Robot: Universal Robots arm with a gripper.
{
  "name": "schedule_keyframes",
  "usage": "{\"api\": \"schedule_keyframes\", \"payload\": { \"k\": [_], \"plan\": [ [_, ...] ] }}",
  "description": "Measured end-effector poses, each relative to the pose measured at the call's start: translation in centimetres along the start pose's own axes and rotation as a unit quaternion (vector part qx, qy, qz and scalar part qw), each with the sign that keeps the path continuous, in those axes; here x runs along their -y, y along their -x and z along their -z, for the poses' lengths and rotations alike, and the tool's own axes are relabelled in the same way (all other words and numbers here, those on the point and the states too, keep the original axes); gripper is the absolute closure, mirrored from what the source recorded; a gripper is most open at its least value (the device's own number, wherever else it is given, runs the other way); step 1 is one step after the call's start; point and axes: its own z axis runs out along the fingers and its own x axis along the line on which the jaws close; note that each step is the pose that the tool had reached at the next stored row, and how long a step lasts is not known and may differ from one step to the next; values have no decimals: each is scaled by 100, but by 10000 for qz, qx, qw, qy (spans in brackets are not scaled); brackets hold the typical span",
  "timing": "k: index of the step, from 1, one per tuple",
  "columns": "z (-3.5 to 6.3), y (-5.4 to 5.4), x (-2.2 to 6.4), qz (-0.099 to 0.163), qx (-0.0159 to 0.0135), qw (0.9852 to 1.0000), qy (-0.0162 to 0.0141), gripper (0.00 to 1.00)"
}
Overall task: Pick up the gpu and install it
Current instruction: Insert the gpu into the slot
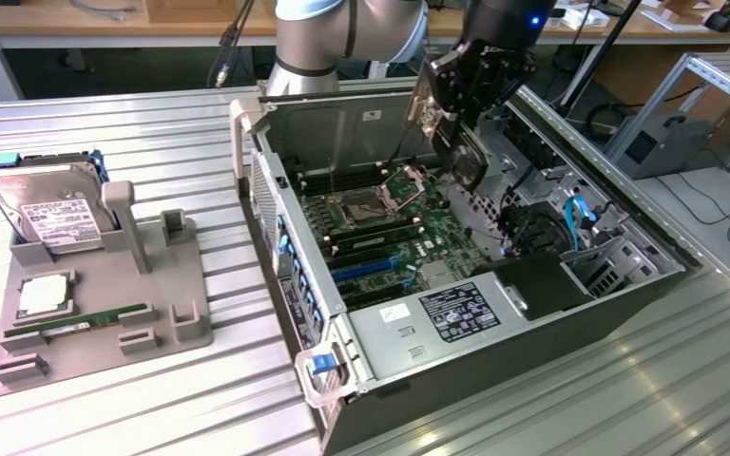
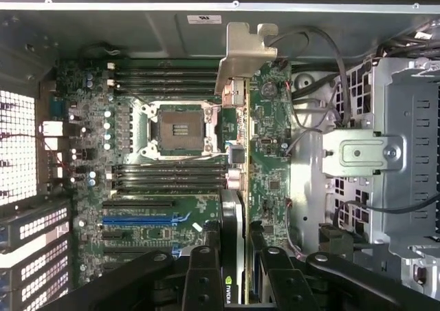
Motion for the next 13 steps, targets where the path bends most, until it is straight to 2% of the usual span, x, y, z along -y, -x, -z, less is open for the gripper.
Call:
{"api": "schedule_keyframes", "payload": {
  "k": [4,10,13],
  "plan": [
    [0,4,0,228,-9,9997,6,73],
    [-1,4,0,420,-17,9991,10,73],
    [-1,4,0,584,-23,9983,14,73]
  ]
}}
